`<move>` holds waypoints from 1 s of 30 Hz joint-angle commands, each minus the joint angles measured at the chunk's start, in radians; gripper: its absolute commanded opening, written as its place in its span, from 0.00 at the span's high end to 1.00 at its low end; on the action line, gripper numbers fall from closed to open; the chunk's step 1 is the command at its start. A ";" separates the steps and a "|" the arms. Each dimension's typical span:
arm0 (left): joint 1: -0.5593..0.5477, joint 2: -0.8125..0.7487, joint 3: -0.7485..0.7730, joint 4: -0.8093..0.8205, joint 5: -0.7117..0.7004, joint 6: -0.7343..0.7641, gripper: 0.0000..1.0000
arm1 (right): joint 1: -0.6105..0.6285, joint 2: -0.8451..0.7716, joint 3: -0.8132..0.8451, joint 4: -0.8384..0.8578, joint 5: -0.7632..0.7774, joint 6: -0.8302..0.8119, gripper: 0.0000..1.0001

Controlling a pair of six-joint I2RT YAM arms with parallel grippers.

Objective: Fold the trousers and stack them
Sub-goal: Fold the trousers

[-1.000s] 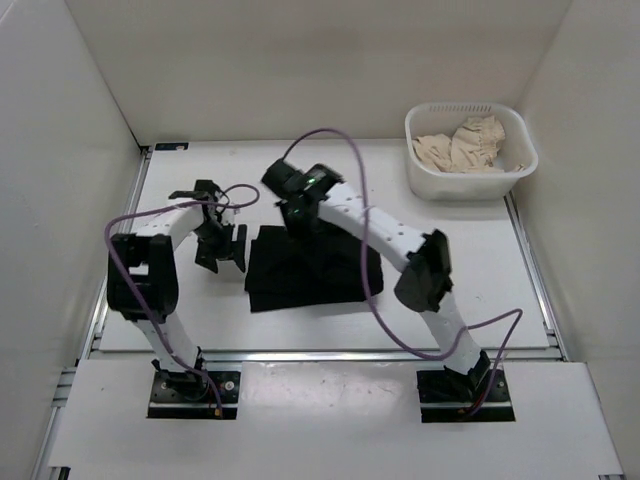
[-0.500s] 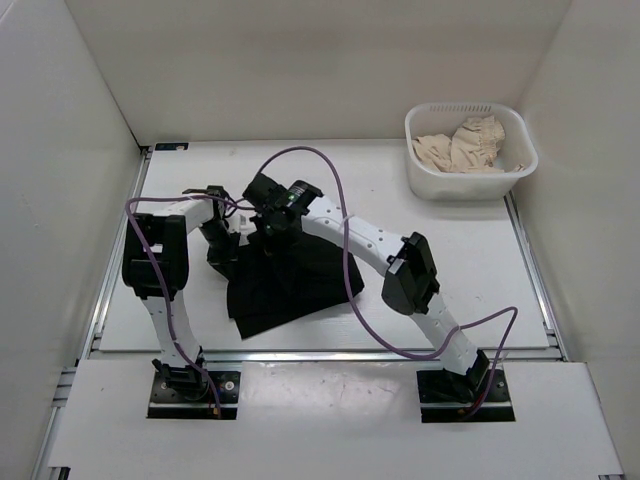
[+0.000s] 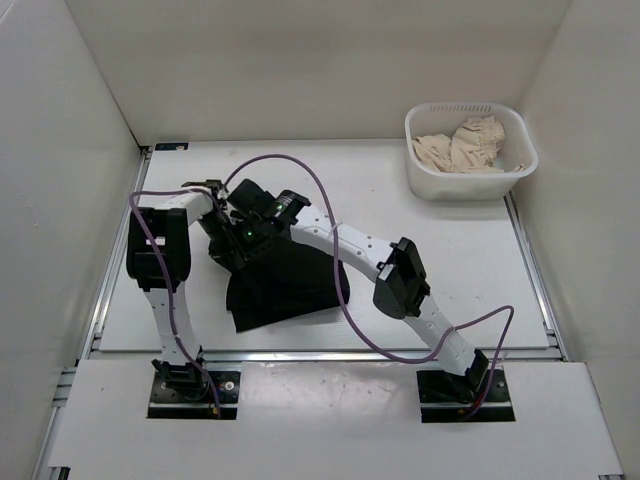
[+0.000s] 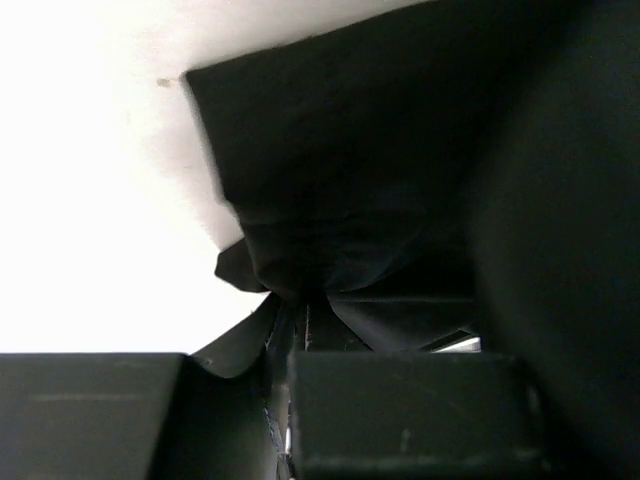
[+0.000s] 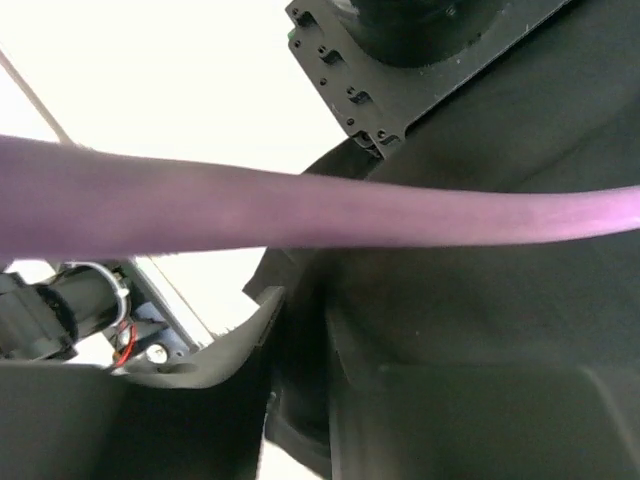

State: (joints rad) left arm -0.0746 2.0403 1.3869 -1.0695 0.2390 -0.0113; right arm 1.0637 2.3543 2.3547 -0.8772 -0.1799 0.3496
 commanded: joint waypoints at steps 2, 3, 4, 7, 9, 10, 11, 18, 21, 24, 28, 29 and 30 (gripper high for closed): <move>0.041 0.020 0.040 0.103 0.006 0.011 0.84 | 0.081 0.055 0.003 -0.006 -0.061 -0.138 0.51; 0.053 0.009 0.040 0.103 -0.013 0.011 0.75 | 0.081 0.065 0.003 -0.006 -0.061 -0.138 0.30; 0.053 0.009 0.040 0.092 -0.023 0.011 0.70 | 0.081 0.065 0.003 -0.006 -0.061 -0.147 0.22; 0.101 -0.044 0.031 0.083 -0.085 0.011 0.59 | 0.081 0.041 0.012 0.006 -0.061 -0.173 0.01; 0.151 -0.090 0.031 0.083 -0.124 0.011 0.55 | 0.093 0.010 -0.015 0.029 -0.029 -0.204 0.01; 0.169 -0.106 0.047 0.083 -0.147 0.011 0.53 | 0.104 -0.031 -0.029 0.040 -0.014 -0.204 0.01; 0.183 -0.121 0.058 0.072 -0.159 0.011 0.53 | 0.104 -0.055 -0.044 0.064 0.003 -0.204 0.01; 0.181 -0.282 0.124 -0.007 -0.220 0.011 0.40 | 0.044 -0.364 -0.389 0.103 0.308 -0.118 0.03; 0.104 -0.354 0.133 -0.035 -0.179 0.011 0.38 | -0.045 -0.456 -0.578 0.183 0.245 -0.031 0.23; -0.025 -0.396 0.053 -0.035 -0.042 0.011 0.37 | -0.111 -0.527 -0.823 0.312 0.082 0.015 0.49; -0.174 -0.368 -0.133 -0.009 -0.033 0.011 0.37 | -0.152 -0.498 -0.936 0.348 0.025 0.026 0.71; -0.192 -0.344 -0.165 0.020 -0.047 0.011 0.37 | -0.172 -0.498 -0.966 0.359 0.025 0.040 0.77; -0.215 -0.335 -0.220 0.043 -0.090 0.011 0.37 | -0.186 -0.489 -0.985 0.385 0.025 0.054 0.79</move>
State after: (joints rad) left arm -0.2638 1.6531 1.2842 -1.0405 0.1699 0.0002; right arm 0.8867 1.8481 1.4151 -0.5789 -0.0887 0.3588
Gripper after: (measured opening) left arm 0.627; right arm 0.231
